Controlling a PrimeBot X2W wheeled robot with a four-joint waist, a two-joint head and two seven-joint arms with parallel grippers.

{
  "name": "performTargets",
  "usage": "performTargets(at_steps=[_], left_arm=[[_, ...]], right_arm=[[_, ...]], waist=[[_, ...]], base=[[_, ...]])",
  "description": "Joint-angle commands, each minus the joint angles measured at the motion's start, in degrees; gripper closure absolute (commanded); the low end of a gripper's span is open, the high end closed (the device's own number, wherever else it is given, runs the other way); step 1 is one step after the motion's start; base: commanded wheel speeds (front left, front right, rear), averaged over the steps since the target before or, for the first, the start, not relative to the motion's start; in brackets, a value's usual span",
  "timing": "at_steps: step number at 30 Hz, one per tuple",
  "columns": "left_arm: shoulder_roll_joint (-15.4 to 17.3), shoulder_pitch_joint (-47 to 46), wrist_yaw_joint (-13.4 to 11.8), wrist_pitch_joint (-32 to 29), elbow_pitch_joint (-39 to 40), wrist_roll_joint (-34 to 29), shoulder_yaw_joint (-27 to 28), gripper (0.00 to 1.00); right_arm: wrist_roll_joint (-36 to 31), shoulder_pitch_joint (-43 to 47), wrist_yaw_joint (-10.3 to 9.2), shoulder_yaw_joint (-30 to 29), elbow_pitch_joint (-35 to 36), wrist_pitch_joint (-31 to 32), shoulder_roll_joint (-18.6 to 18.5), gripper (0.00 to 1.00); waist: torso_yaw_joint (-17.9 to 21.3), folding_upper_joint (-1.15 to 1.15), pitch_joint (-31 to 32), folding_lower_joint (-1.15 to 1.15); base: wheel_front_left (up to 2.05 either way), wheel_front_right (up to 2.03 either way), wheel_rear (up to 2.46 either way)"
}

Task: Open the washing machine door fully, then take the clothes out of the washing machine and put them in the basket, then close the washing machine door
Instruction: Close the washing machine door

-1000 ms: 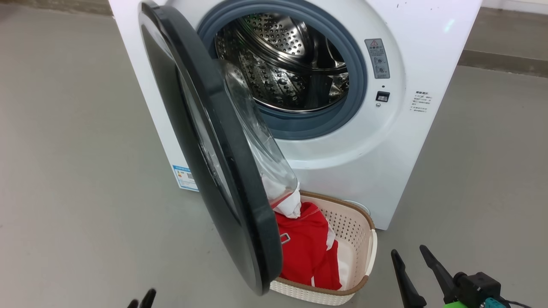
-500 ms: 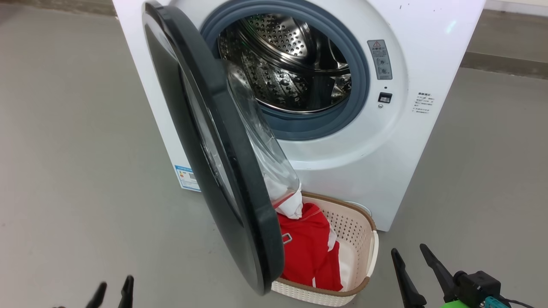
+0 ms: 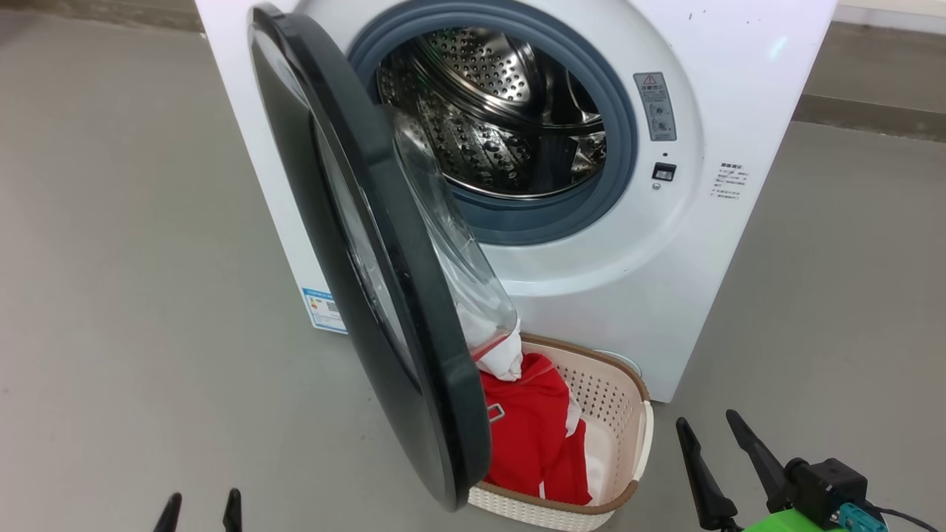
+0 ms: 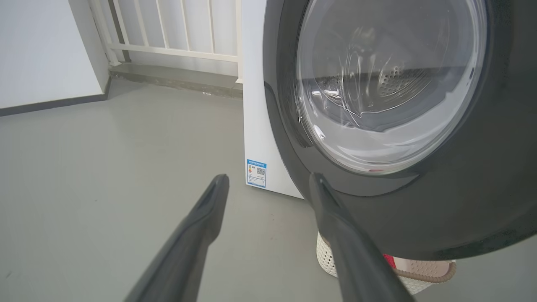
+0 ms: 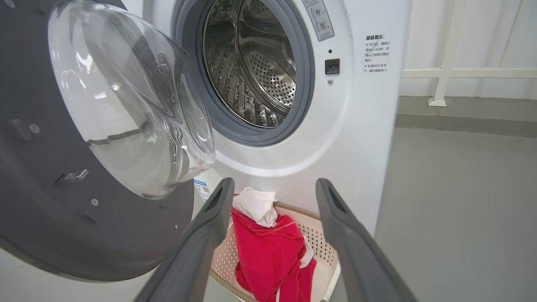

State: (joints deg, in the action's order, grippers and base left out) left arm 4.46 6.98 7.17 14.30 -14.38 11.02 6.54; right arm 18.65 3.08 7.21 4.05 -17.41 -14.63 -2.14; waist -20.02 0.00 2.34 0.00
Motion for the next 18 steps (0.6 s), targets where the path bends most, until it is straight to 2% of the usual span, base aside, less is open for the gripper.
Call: performTargets(at_steps=[1,18], left_arm=[[0.22,-0.8,0.32,0.69,1.63,-0.72,2.21,0.0],[-1.06,-0.96,0.32,0.7,3.28,-1.91,2.24,0.0]], right_arm=[[0.55,-2.36,0.28,0.85,1.56,-0.37,-0.74,0.0],[0.6,-2.19,0.28,0.54,1.36,-0.37,-0.74,0.0]], waist=[[-0.13,0.0,-0.02,0.0],[-0.01,0.0,-0.22,0.0]], base=[[0.0,0.0,0.0],[0.0,0.0,0.0]])
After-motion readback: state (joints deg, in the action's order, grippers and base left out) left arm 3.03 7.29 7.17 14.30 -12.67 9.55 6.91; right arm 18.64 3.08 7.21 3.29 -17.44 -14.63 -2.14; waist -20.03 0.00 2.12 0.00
